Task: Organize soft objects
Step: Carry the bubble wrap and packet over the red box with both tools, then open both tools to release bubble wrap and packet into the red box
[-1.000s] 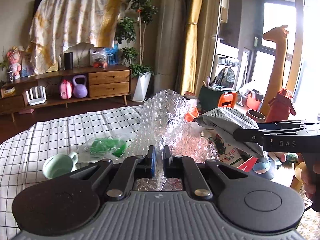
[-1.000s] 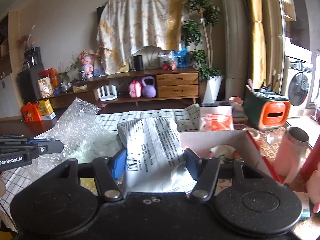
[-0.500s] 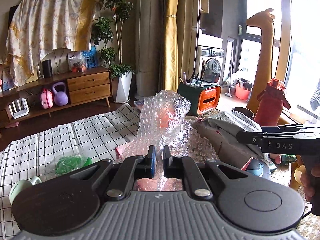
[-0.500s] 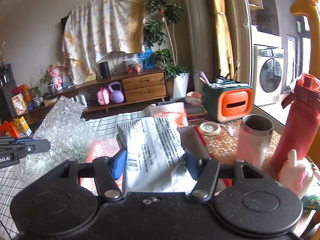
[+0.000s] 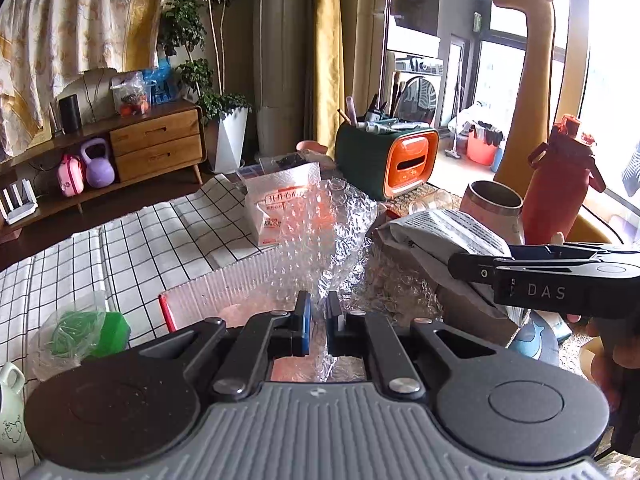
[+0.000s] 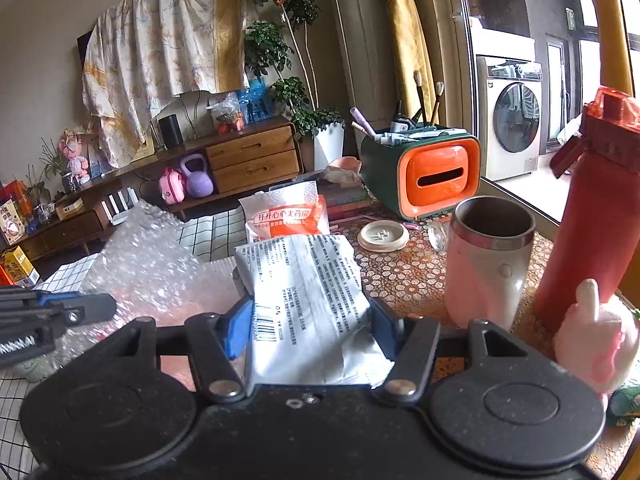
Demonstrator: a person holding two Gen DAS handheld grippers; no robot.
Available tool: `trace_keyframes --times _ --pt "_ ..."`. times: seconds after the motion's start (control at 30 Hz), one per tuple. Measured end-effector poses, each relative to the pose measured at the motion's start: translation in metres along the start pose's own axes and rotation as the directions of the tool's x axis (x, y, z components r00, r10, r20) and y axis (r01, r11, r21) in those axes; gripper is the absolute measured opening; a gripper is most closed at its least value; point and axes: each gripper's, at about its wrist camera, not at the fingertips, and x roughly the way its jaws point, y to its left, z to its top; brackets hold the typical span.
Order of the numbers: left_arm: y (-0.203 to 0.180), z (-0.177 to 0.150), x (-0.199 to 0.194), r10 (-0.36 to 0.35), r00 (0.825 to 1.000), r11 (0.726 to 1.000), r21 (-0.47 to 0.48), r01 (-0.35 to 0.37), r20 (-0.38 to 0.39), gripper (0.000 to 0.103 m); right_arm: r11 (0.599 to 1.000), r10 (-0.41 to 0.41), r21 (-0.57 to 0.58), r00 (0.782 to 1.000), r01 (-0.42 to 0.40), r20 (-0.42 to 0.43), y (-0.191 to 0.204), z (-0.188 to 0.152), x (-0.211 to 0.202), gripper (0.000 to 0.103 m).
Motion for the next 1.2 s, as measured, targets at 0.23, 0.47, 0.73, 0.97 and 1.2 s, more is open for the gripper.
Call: trace_keyframes --times 0.23,0.47,0.73,0.97,1.2 --pt "0.010 -0.013 0.038 0.003 0.997 1.000 -0.023 -0.005 -0.079 0.007 0.999 -0.012 -0.033 0.999 0.010 -0.049 0.010 -0.008 0.031 0.060" --pt "0.012 -0.022 0.061 0.011 0.991 1.000 -0.004 -0.012 -0.131 0.008 0.998 -0.021 -0.069 0.994 0.013 -0.109 0.020 -0.022 0.056 0.060" --pt "0.012 -0.028 0.074 -0.009 0.981 1.000 -0.008 0.008 -0.196 0.007 0.993 -0.038 -0.112 0.988 0.021 -0.151 0.023 -0.031 0.063 0.062" --pt "0.012 -0.027 0.073 -0.001 0.974 1.000 -0.007 -0.001 -0.228 0.007 0.995 -0.035 -0.097 0.983 0.018 -0.180 0.022 -0.034 0.065 0.066" --pt "0.005 -0.026 0.065 0.022 0.975 0.999 0.029 -0.016 -0.220 0.008 0.995 -0.029 -0.095 0.986 0.014 -0.167 0.022 -0.033 0.053 0.073"
